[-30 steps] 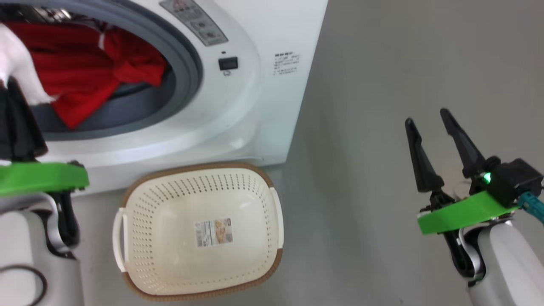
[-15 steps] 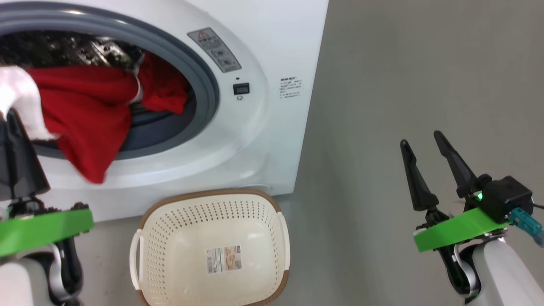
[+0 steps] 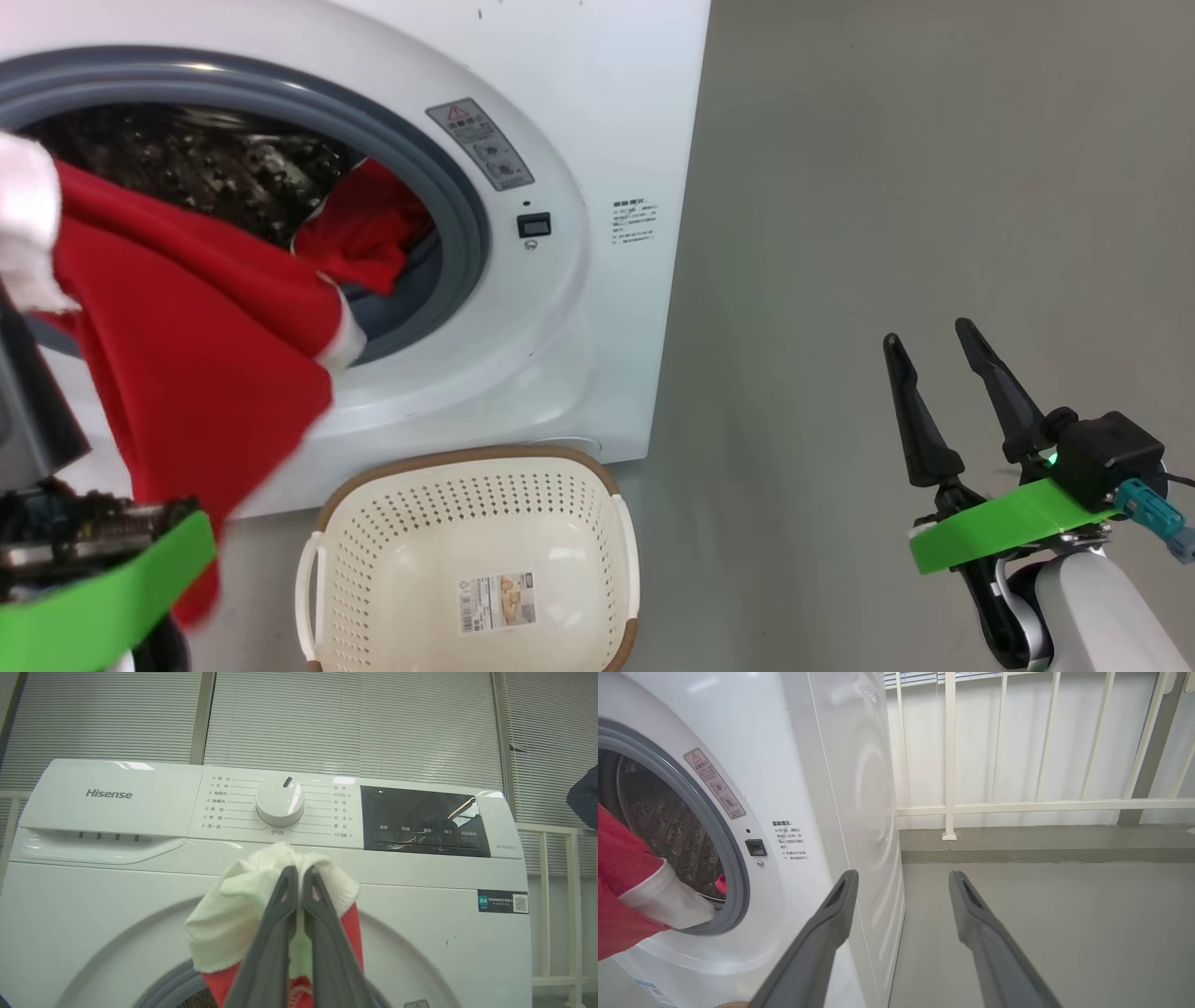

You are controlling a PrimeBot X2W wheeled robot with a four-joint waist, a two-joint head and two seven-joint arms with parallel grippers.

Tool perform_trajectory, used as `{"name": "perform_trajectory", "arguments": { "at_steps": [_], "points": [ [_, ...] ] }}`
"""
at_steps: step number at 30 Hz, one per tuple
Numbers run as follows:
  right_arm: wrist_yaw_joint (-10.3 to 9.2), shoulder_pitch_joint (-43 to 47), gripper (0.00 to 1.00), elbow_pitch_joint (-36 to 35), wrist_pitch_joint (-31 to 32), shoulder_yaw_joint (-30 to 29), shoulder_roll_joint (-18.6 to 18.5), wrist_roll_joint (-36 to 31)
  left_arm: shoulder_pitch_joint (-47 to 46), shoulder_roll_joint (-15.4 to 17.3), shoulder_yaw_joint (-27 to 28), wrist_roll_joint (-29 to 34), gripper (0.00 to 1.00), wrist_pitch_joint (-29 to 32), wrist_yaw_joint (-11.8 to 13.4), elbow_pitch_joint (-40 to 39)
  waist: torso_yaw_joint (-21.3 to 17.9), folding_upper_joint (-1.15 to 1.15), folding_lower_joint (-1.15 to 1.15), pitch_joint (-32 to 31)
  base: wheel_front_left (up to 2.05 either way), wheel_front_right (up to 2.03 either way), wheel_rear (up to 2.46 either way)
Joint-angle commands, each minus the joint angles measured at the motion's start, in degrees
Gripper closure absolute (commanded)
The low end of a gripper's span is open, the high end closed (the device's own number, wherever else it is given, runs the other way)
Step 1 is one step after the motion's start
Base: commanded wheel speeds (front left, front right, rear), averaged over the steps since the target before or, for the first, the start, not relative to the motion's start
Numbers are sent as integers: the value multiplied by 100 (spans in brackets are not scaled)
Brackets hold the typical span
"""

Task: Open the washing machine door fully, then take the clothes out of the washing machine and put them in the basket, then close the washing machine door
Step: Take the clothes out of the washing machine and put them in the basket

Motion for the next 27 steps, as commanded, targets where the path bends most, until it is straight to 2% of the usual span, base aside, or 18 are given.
{"name": "perform_trajectory", "arguments": {
  "at_steps": [1, 7, 14, 20, 27],
  "points": [
    [36, 21, 0, -139, -36, 80, 2, 53, 104, 109, 68, 90, 100, -28, 99, -344, 21, 0, 0, 0, 0, 0, 0],
    [36, -18, 0, -192, -36, 79, -3, 37, 366, 108, -309, -133, 100, -28, 305, -153, 100, 0, 0, 194, 0, 0, 0],
    [36, -136, 0, -234, -36, 96, -49, 39, 477, 108, -762, -595, 100, -28, 418, 716, 148, 0, 0, 526, 0, 0, 0],
    [36, -291, 0, -251, -36, 145, -89, 57, 270, 108, -1067, -1299, 100, -28, 323, 2126, 120, 0, 0, 875, 0, 0, 0],
    [36, -512, 0, -257, -36, 214, -113, 85, -429, 107, -1343, -1668, 100, -26, -15, 4235, -18, 0, 0, 1282, 0, 0, 0]
  ]
}}
